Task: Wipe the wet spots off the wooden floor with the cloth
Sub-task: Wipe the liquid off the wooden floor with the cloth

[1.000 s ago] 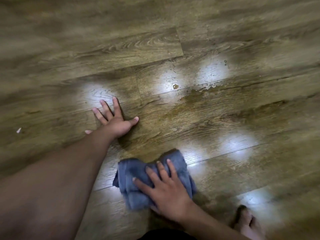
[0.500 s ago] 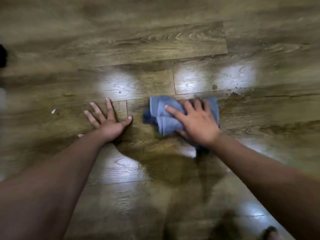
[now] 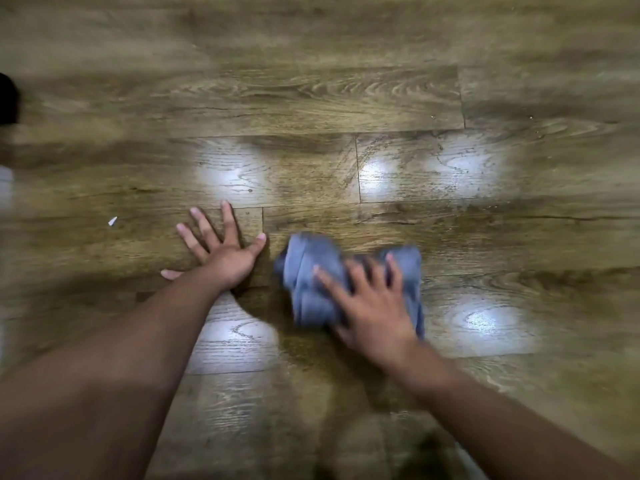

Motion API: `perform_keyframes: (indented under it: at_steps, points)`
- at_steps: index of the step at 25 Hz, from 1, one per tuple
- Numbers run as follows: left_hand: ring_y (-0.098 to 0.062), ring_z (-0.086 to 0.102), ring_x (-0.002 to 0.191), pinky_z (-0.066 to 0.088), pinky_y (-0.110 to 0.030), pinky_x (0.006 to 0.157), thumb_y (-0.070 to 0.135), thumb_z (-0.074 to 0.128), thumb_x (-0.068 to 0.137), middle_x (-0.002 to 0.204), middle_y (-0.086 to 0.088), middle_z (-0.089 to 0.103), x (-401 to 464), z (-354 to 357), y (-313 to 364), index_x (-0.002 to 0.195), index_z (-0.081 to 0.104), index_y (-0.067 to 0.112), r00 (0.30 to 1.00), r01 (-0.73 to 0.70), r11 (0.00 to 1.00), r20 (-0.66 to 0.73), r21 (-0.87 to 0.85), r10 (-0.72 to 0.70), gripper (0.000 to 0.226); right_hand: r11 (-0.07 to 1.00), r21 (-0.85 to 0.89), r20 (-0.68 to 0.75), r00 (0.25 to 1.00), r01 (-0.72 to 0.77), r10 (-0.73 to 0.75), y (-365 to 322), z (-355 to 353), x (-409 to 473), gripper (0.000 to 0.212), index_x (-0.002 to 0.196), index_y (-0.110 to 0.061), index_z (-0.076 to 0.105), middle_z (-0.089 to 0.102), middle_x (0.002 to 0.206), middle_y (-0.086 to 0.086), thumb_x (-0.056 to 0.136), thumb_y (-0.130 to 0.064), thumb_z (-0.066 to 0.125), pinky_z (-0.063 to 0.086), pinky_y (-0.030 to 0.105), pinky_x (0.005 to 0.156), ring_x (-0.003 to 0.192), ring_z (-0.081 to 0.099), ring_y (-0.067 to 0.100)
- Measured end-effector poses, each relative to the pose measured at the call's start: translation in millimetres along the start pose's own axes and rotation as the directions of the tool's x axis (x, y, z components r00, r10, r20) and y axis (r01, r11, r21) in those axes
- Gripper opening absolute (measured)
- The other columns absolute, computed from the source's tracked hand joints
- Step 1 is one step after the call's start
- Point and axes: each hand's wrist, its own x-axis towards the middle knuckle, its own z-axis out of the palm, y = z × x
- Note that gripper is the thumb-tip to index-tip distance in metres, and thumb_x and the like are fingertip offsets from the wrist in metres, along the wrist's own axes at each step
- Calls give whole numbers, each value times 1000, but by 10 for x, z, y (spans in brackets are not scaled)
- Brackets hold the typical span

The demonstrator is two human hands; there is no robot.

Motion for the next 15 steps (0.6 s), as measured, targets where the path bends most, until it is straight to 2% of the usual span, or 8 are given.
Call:
perform_keyframes:
  at_steps: [3, 5, 7, 9, 11, 13, 15]
  points:
    - [-26, -49, 138, -8, -88, 94, 90, 30, 82, 112, 18, -72, -7, -6, -8, 122, -45, 66, 1000, -10, 1000, 16, 13, 10, 88, 938, -38, 171, 927, 345, -334, -392, 220, -658, 70, 148, -36, 41, 58, 137, 11, 78, -46, 47, 23, 65, 111, 119, 57, 45]
    - [-27, -49, 139, -6, -88, 95, 90, 29, 82, 127, 15, -68, -22, -7, -2, 125, -45, 64, 1000, -9, 1000, 16, 22, 9, 89, 898, -21, 221, 878, 439, -424, -301, 207, -614, 67, 149, -39, 40, 58, 139, 10, 83, -46, 42, 29, 66, 110, 120, 58, 44]
    - [-27, -49, 139, -6, -88, 95, 89, 28, 83, 139, 11, -62, -40, -8, 1, 129, -43, 62, 1000, -13, 999, 10, 29, 12, 89, 901, -47, 154, 894, 431, -420, -60, 115, -267, 74, 151, -39, 38, 56, 139, 11, 79, -46, 53, 37, 64, 105, 120, 56, 43]
    - [-27, -49, 138, -7, -88, 95, 88, 29, 84, 141, 10, -61, -46, -9, -5, 131, -42, 61, 1000, -23, 1000, 19, 19, 23, 90, 959, -59, 95, 958, 275, -269, 291, -49, 245, 79, 153, -39, 31, 50, 139, 13, 80, -47, 61, 36, 60, 104, 118, 50, 41]
    - [-26, -50, 138, -8, -87, 95, 88, 30, 85, 136, 12, -64, -50, -16, -16, 131, -42, 62, 999, -35, 999, 22, 9, 34, 89, 995, -97, 39, 999, 24, -21, 679, -220, 774, 73, 153, -42, 21, 42, 141, 13, 88, -55, 52, 32, 57, 102, 119, 43, 40]
    - [-26, -51, 137, -9, -87, 94, 89, 29, 84, 123, 15, -69, -48, -18, -17, 129, -43, 63, 999, -41, 999, 24, 14, 40, 89, 965, -66, -17, 968, -253, 252, 1032, -371, 1213, 68, 151, -41, 23, 38, 142, 14, 89, -59, 45, 31, 57, 102, 122, 40, 41]
    - [-26, -51, 137, -8, -87, 94, 89, 28, 83, 113, 17, -71, -50, -16, -15, 126, -44, 64, 999, -39, 999, 24, 19, 39, 88, 880, 82, 3, 884, -467, 468, 1200, -475, 1476, 68, 150, -40, 27, 37, 143, 15, 90, -59, 52, 27, 58, 104, 125, 37, 44]
